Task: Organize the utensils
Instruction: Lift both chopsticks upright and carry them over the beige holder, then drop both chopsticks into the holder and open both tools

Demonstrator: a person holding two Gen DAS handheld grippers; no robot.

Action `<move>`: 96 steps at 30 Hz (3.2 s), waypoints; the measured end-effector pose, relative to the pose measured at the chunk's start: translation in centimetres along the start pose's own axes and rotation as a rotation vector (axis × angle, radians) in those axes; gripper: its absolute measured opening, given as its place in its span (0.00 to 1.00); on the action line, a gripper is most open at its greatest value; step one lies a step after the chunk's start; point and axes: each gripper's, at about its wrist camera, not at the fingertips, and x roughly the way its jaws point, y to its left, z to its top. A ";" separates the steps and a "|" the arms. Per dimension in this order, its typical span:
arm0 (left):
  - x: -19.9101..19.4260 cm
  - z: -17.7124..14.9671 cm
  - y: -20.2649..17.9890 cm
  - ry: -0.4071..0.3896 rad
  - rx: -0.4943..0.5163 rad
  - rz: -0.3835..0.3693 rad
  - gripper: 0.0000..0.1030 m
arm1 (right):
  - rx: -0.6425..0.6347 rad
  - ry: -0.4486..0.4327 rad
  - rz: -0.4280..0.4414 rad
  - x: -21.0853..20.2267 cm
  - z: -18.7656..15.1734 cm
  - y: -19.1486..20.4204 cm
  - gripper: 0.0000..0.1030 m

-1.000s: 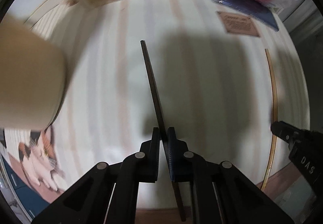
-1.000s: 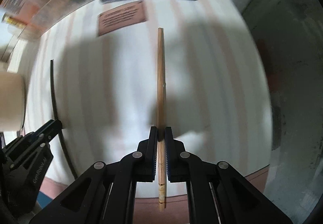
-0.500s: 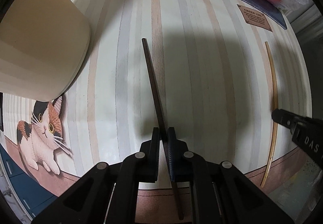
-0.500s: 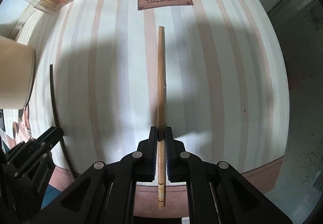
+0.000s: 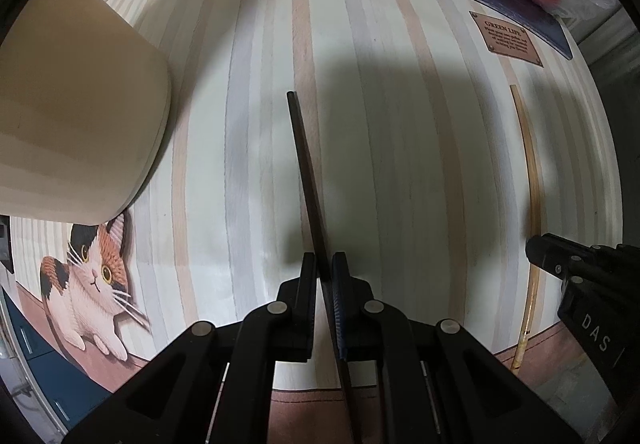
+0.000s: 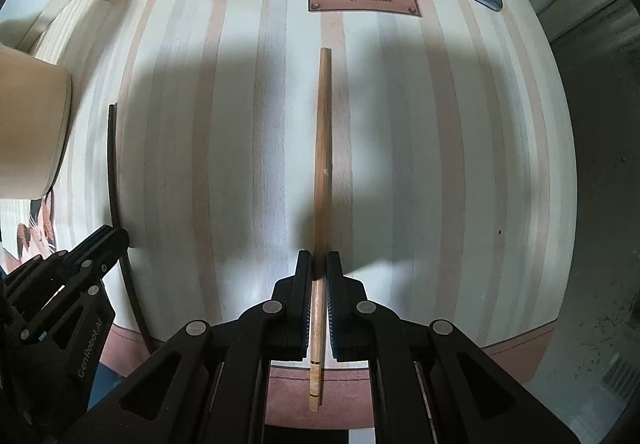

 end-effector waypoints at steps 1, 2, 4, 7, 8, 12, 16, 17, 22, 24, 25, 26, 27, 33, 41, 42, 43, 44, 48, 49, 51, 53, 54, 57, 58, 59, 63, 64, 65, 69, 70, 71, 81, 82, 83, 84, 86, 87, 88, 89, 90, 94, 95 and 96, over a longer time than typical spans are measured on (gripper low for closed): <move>0.0 0.2 0.0 0.005 0.001 -0.002 0.05 | -0.004 0.006 -0.003 0.0 0.1 0.2 0.07; 0.5 0.8 -0.4 0.009 0.004 -0.002 0.05 | -0.010 0.012 -0.006 -0.1 0.3 0.4 0.07; 0.6 1.4 -0.7 0.014 0.014 -0.003 0.06 | -0.015 0.021 -0.009 0.1 0.4 0.5 0.07; 0.8 1.8 -0.8 0.015 0.014 -0.010 0.05 | -0.026 0.027 -0.015 0.0 0.9 0.6 0.07; 0.8 1.9 -0.7 0.015 0.014 -0.014 0.04 | -0.028 0.025 -0.018 -0.1 0.8 0.8 0.07; 0.6 1.9 -0.5 0.004 0.011 -0.016 0.03 | -0.027 0.016 -0.029 0.4 0.4 1.2 0.07; -0.6 1.8 0.3 -0.031 -0.011 -0.014 0.03 | 0.013 -0.027 -0.015 0.7 -0.1 0.7 0.07; -1.1 1.9 0.4 -0.044 -0.011 -0.012 0.03 | 0.020 -0.043 -0.008 0.3 -0.3 0.6 0.07; -3.6 2.1 0.6 -0.113 -0.013 -0.011 0.03 | 0.036 -0.114 0.013 -2.1 -1.1 0.8 0.07; -4.4 2.1 0.4 -0.135 -0.007 -0.008 0.03 | 0.039 -0.145 0.019 -3.2 -1.4 0.8 0.07; -4.9 2.2 0.3 -0.149 -0.004 -0.008 0.03 | 0.041 -0.155 0.025 -3.6 -1.6 0.8 0.07; -5.2 2.2 0.4 -0.158 -0.002 -0.011 0.03 | 0.041 -0.169 0.027 -4.1 -1.7 0.8 0.07; -5.5 2.1 0.5 -0.168 -0.002 -0.015 0.03 | 0.038 -0.186 0.025 -4.6 -1.9 0.9 0.07; -8.2 1.9 0.7 -0.236 -0.011 -0.038 0.03 | 0.047 -0.263 0.043 -7.9 -1.7 -1.1 0.07; -15.0 4.1 1.3 -0.380 -0.042 -0.111 0.02 | 0.059 -0.382 0.105 -13.0 -0.1 -1.9 0.07; -16.4 4.5 1.5 -0.407 -0.046 -0.123 0.02 | 0.060 -0.402 0.117 -14.0 0.1 -2.0 0.07; -17.9 4.9 1.8 -0.439 -0.050 -0.133 0.02 | 0.061 -0.418 0.128 -14.8 0.3 -1.9 0.07; -19.2 5.2 2.1 -0.465 -0.054 -0.141 0.02 | 0.062 -0.441 0.143 -15.9 0.6 -1.9 0.07; -24.6 6.5 4.2 -0.572 -0.087 -0.166 0.02 | 0.049 -0.526 0.202 -20.3 1.8 -1.3 0.06; -26.2 6.7 5.1 -0.604 -0.101 -0.169 0.02 | 0.042 -0.550 0.219 -21.5 2.3 -0.9 0.06; -28.6 7.0 7.0 -0.654 -0.126 -0.161 0.02 | 0.022 -0.596 0.263 -24.0 3.2 0.2 0.06; -31.1 7.0 9.5 -0.707 -0.168 -0.144 0.02 | -0.002 -0.633 0.303 -25.9 4.2 1.8 0.06; -32.0 6.9 10.9 -0.728 -0.190 -0.132 0.02 | -0.018 -0.655 0.328 -27.0 4.9 2.9 0.06; -33.8 6.6 15.1 -0.776 -0.269 -0.084 0.02 | -0.066 -0.699 0.398 -29.1 6.7 6.7 0.06; -34.0 6.5 16.4 -0.786 -0.296 -0.069 0.02 | -0.081 -0.710 0.416 -29.6 7.1 7.9 0.06; -34.0 6.4 18.3 -0.790 -0.333 -0.055 0.02 | -0.099 -0.725 0.438 -29.9 7.6 9.6 0.06; -32.2 6.3 23.1 -0.794 -0.445 -0.045 0.02 | -0.165 -0.761 0.501 -29.8 8.9 15.6 0.06; -31.5 6.4 24.0 -0.802 -0.470 -0.044 0.02 | -0.186 -0.767 0.515 -29.4 9.3 17.3 0.06; -30.7 6.2 24.7 -0.811 -0.490 -0.043 0.02 | -0.197 -0.773 0.521 -29.0 9.4 18.3 0.06; -28.2 6.1 26.0 -0.845 -0.536 -0.042 0.02 | -0.222 -0.798 0.539 -27.3 10.0 21.9 0.06; -27.5 6.1 26.3 -0.848 -0.544 -0.048 0.02 | -0.225 -0.805 0.540 -27.2 9.9 22.4 0.06; -27.2 6.2 26.5 -0.847 -0.549 -0.054 0.02 | -0.229 -0.815 0.539 -26.9 9.9 23.0 0.06; -25.5 5.6 27.2 -0.784 -0.556 -0.077 0.02 | -0.298 -0.893 0.530 -24.1 9.7 26.5 0.06; -25.5 5.4 27.5 -0.777 -0.558 -0.078 0.03 | -0.313 -0.905 0.520 -23.9 9.5 26.8 0.06; -25.7 5.0 27.8 -0.768 -0.567 -0.076 0.04 | -0.338 -0.909 0.510 -23.7 9.3 27.1 0.07; -25.8 4.7 28.0 -0.765 -0.573 -0.073 0.04 | -0.357 -0.901 0.507 -23.5 9.1 27.2 0.07; -26.4 3.8 28.5 -0.759 -0.591 -0.067 0.08 | -0.396 -0.880 0.492 -23.1 8.8 27.4 0.07; -26.7 3.3 28.8 -0.755 -0.603 -0.056 0.11 | -0.409 -0.873 0.478 -22.9 8.6 27.3 0.10; -27.1 2.7 29.0 -0.754 -0.618 -0.027 0.24 | -0.416 -0.866 0.474 -22.9 8.4 27.1 0.21; -27.4 2.2 29.0 -0.753 -0.623 0.001 0.54 | -0.414 -0.859 0.474 -22.9 8.2 26.7 0.29; -27.7 1.8 29.0 -0.753 -0.628 0.029 0.70 | -0.409 -0.856 0.478 -23.0 8.1 26.2 0.43; -28.3 -0.3 28.5 -0.757 -0.637 0.113 0.90 | -0.392 -0.839 0.462 -23.6 7.4 24.2 0.51; -28.3 -0.7 28.3 -0.752 -0.635 0.128 0.90 | -0.389 -0.832 0.454 -23.7 7.2 23.8 0.53; -28.2 -1.1 27.9 -0.750 -0.629 0.145 0.91 | -0.386 -0.829 0.438 -23.7 6.9 23.4 0.55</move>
